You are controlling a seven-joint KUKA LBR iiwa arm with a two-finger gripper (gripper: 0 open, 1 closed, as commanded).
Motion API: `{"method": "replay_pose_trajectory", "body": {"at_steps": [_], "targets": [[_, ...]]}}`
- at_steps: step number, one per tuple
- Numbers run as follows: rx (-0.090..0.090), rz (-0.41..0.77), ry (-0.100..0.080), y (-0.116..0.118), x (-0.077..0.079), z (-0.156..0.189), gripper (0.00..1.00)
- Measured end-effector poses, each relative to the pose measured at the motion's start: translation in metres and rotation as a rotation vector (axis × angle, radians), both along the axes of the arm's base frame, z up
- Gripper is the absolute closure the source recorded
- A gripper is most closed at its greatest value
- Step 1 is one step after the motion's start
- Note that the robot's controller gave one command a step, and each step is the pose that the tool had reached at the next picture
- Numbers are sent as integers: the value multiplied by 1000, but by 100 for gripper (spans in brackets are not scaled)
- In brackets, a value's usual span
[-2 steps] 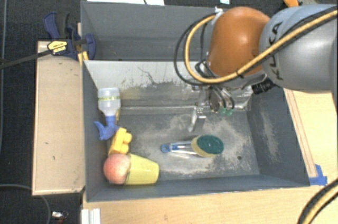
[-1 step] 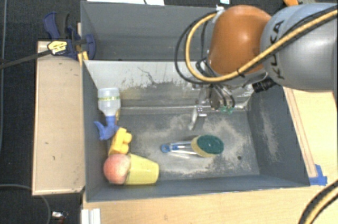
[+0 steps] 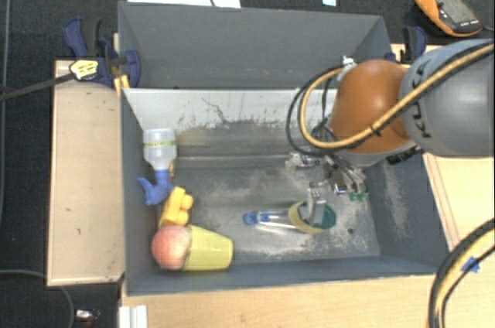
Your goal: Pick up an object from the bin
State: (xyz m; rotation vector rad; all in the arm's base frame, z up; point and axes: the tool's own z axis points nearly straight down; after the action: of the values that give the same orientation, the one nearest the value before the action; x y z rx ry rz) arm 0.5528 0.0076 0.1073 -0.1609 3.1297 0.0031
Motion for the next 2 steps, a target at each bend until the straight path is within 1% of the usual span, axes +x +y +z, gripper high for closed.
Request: {"method": "replay_pose_trajectory", "body": {"at_steps": [1, 2], "targets": [[3, -32, -5, -19, -54, 21, 0], [-2, 37, -2, -89, -73, 2, 0]]}}
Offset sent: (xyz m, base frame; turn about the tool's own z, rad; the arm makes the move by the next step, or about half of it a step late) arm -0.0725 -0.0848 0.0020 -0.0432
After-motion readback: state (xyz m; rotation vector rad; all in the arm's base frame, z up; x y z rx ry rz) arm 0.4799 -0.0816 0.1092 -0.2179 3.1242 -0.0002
